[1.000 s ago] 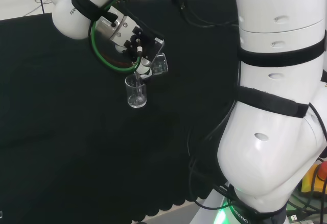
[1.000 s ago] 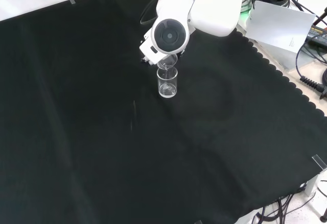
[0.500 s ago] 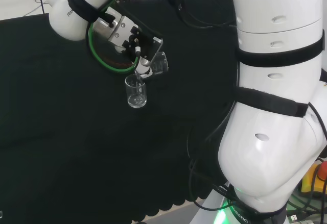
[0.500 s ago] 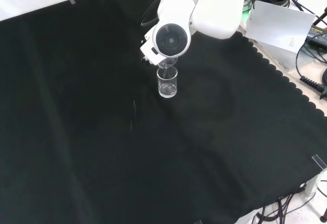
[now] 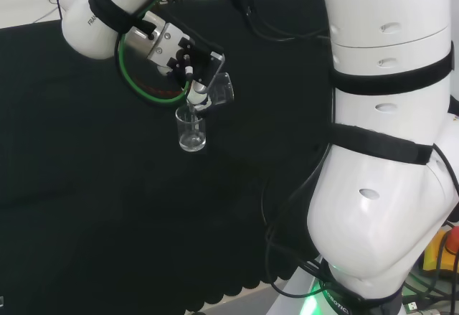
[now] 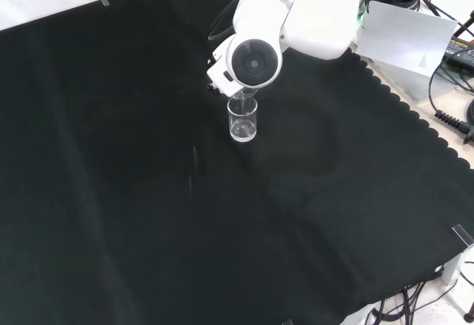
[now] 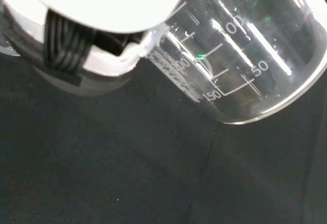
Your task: Pour the water from the handheld beaker into the one on the table.
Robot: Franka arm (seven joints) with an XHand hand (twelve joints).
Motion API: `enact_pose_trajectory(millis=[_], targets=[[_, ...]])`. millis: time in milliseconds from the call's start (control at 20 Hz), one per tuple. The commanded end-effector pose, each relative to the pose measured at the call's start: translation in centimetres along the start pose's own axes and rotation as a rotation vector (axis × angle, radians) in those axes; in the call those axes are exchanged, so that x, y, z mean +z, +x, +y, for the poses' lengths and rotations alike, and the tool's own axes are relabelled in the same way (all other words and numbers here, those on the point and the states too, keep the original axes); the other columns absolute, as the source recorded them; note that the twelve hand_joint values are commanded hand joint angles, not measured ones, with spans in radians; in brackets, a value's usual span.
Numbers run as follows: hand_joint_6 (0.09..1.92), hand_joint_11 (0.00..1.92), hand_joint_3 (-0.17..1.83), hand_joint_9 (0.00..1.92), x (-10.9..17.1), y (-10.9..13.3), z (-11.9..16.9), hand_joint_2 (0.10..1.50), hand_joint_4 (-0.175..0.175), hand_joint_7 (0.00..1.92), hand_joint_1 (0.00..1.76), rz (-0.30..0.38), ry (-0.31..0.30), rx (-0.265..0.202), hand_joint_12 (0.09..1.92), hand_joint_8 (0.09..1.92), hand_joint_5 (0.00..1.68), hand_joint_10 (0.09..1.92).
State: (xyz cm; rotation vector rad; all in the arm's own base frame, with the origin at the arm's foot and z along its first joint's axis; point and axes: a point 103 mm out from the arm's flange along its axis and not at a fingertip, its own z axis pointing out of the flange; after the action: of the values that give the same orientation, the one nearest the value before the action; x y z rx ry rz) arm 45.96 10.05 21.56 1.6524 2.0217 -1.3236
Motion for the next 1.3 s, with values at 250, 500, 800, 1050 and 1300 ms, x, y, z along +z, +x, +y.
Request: enact_pose_trajectory(millis=[250,500,800,1050,1300], targets=[[0.66,1.41,0.72,1.85,-0.9,0.6,-0.3,0.61,-0.175,1.33,1.32,-0.014,0.006,0.004,0.55,0.64,1.27,0.1],[0.66,1.41,0.72,1.85,0.1,-0.1,0.0,0.61,-0.175,1.33,1.32,-0.005,0.012,0.002,0.55,0.64,1.27,0.11],[0.66,1.41,0.71,1.85,0.4,-0.3,-0.1,0.61,-0.175,1.33,1.32,0.022,-0.003,-0.005,0.55,0.64,1.27,0.11],[0.66,1.41,0.71,1.85,1.0,-0.9,-0.1,0.61,-0.175,1.33,1.32,0.081,-0.036,-0.011,0.55,0.64,1.27,0.11],[0.66,1.41,0.71,1.85,1.7,-1.9,-0.3,0.61,-0.175,1.33,1.32,0.189,-0.092,-0.042,0.55,0.64,1.27,0.11]])
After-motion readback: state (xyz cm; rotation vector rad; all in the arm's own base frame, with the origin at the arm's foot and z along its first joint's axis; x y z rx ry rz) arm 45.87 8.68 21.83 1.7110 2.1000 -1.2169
